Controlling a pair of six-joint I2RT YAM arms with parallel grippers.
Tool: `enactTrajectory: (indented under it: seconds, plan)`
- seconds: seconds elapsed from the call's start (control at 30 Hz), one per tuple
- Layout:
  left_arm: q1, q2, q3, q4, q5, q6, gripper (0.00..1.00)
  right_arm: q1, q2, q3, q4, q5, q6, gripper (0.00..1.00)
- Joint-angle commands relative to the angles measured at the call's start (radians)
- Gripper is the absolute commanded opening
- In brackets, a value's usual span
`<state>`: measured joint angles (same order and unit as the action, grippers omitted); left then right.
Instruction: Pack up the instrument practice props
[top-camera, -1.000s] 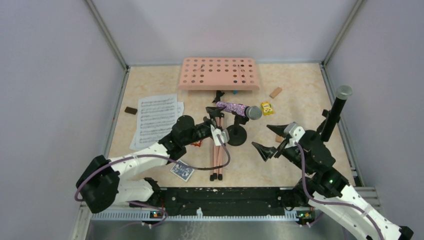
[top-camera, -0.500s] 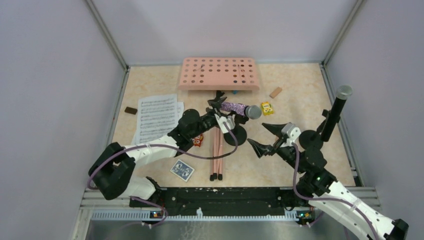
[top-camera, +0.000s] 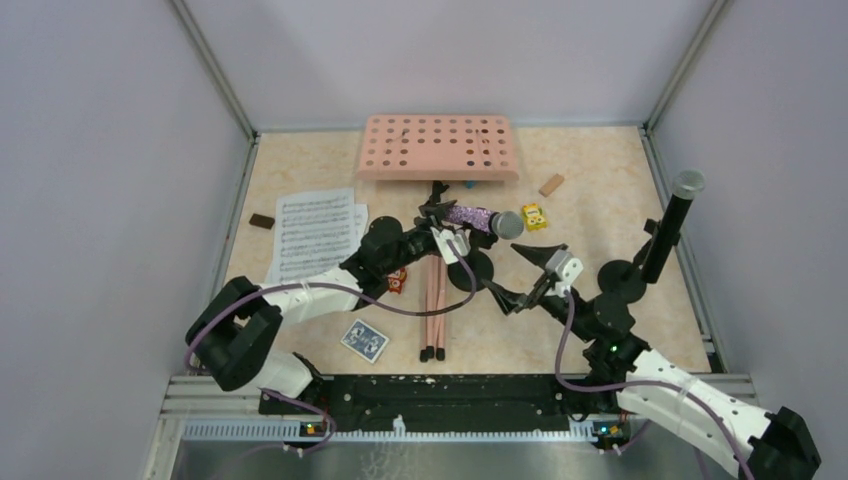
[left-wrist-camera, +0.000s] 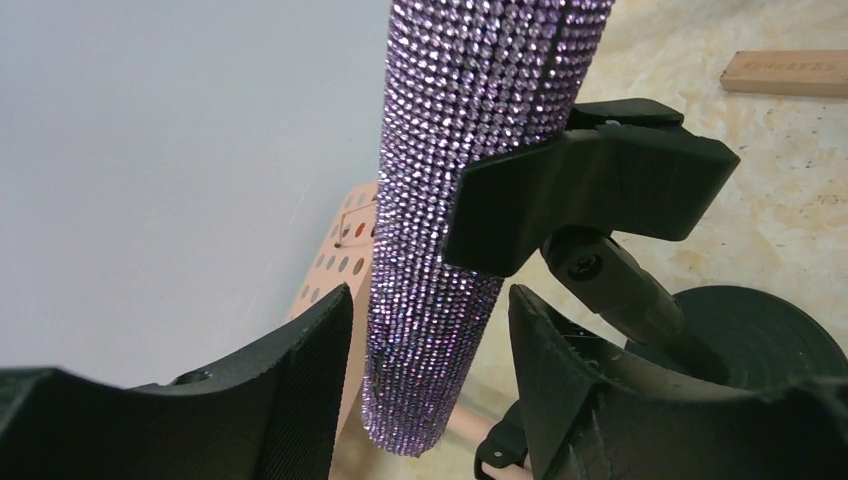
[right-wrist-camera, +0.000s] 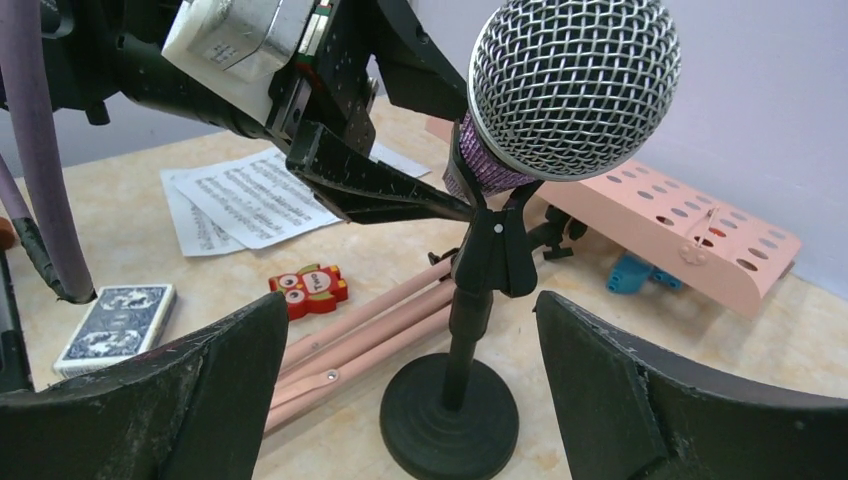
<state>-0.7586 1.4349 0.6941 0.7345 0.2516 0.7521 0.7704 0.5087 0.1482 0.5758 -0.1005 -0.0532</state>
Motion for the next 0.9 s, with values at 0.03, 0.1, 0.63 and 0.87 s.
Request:
enactTrajectory:
  seconds: [0.03,0.1,0.63,0.87]
  plan:
    - [0.010,0.038,0.047,0.067,0.041,-0.030,0.65,0.004,0.086,0.007,0.136,-0.029,-0.077,0.92]
    - [0.011,0.052,0.060,0.073,0.046,-0.035,0.60,0.002,0.113,0.010,0.152,-0.027,-0.087,0.93]
    - [0.013,0.054,0.030,0.107,0.077,-0.074,0.00,-0.204,0.391,0.086,0.364,-0.247,-0.109,0.91]
    - [0.017,0.043,0.009,0.100,0.141,-0.070,0.00,-0.243,0.515,0.132,0.471,-0.291,-0.087,0.89]
